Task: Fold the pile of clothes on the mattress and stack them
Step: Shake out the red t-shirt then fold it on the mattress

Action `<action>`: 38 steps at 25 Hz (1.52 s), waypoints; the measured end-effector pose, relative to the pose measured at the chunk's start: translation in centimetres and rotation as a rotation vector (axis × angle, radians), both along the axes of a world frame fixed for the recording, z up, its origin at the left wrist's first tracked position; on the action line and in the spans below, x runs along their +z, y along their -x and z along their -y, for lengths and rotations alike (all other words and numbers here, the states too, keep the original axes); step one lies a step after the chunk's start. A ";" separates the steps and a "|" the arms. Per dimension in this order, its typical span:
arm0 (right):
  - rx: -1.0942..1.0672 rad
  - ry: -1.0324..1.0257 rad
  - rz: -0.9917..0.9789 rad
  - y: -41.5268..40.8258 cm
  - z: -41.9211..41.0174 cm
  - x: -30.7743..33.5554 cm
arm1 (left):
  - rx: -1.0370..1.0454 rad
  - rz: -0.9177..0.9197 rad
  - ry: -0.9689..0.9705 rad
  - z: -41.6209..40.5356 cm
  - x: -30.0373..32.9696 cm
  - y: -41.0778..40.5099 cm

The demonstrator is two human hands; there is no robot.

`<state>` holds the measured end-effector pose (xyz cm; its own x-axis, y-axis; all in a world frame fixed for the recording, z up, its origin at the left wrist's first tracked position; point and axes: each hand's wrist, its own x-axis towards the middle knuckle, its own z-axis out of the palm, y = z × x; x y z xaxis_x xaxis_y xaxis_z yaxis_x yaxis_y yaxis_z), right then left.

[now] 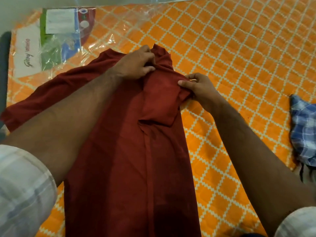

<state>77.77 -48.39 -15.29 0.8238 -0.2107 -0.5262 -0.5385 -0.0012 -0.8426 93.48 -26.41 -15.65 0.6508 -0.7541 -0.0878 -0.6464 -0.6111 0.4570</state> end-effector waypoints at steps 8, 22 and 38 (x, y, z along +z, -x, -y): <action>-0.235 -0.017 0.037 1.8 -1.8 -0.8 | 0.250 0.076 -0.066 -1.0 -1.0 -0.3; -0.159 0.412 0.345 2.3 -4.4 -2.0 | -0.014 0.360 -0.116 -0.4 -2.4 13.8; 0.191 0.736 0.557 5.6 -8.2 -3.0 | 0.592 -0.259 0.346 -2.6 -0.9 10.7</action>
<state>72.22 -40.23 -18.26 0.9716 -0.1692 0.1653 0.0055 -0.6824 -0.7310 82.81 -23.76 -16.51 0.9485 -0.2949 -0.1153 -0.0972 -0.6177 0.7804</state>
